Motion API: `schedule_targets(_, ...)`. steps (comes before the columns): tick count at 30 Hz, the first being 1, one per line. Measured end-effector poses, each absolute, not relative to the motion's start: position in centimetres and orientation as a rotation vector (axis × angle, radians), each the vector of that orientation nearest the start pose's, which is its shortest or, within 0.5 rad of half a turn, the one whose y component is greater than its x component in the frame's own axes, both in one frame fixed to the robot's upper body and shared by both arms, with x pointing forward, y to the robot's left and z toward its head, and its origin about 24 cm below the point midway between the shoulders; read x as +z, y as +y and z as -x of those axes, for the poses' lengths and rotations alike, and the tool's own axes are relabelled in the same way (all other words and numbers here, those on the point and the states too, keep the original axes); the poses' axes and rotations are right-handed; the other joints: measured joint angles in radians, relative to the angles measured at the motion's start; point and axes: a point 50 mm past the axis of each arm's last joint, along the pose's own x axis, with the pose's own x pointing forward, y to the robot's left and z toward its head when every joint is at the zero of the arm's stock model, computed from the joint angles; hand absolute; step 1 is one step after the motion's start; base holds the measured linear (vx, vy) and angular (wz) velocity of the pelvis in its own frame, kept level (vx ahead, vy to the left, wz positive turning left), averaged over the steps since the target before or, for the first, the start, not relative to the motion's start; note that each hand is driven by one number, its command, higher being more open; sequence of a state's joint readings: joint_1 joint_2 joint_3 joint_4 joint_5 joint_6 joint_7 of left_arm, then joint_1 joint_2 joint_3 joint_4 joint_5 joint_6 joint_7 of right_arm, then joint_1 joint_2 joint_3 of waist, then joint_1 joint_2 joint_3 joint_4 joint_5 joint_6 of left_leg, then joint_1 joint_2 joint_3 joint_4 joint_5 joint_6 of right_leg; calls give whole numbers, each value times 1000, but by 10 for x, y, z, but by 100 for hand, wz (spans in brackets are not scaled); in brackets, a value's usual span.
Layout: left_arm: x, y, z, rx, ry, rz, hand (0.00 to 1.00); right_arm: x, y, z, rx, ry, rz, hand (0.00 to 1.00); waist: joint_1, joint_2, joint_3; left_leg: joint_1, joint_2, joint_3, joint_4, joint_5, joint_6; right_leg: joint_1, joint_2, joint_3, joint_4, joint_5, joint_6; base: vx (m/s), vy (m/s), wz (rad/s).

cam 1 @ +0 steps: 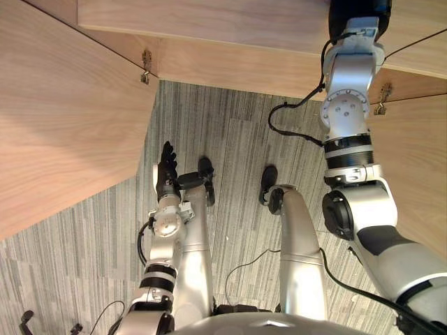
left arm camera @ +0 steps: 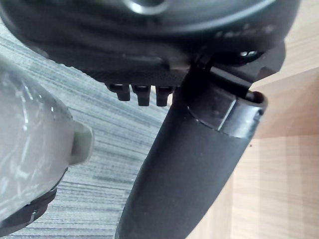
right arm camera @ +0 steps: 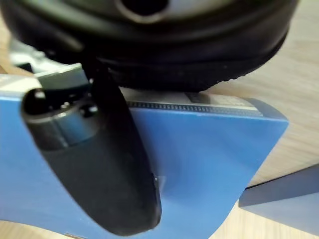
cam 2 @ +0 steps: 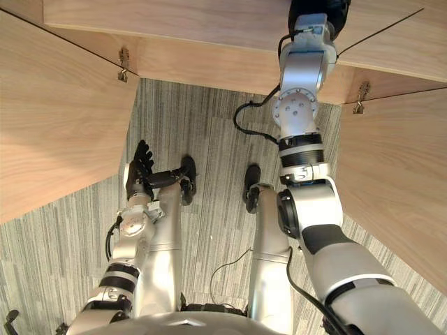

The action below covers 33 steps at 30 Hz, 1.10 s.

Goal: Walk over to the cabinet, pick up the folder, carry it to the office cabinet, place the folder inside the office cabinet, then close the office cabinet door

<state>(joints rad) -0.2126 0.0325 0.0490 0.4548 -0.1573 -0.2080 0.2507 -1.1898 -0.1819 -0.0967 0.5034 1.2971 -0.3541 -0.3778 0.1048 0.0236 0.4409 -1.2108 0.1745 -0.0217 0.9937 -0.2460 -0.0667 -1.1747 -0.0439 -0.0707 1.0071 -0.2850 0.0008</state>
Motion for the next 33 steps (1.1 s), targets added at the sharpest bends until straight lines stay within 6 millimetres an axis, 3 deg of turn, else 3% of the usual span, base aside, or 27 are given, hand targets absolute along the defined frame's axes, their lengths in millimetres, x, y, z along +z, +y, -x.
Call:
schedule_targets(20, 8, 158, -287, 295, 71, 163, 100, 322, -157, -379, -16, -585, -1333, 100, -5, 0, 0, 28, 1, -11, -41, 15, -11, 30, 2, -16, -34, 6, -7, -2, 55, 1)
schedule_targets(29, 7, 159, -285, 296, 75, 161, 100, 334, -171, -365, 29, -729, -1012, 100, -12, -4, 2, 41, 6, 2, -64, 17, -6, 47, 6, -11, -73, 22, 0, 2, 62, -3)
schedule_targets(33, 5, 163, -283, 305, 80, 158, 100, 322, -182, -363, 35, -738, -940, 100, -22, -15, 9, 64, 8, 8, -82, 19, -4, 69, 7, -10, -95, 28, 3, 10, 58, -3)
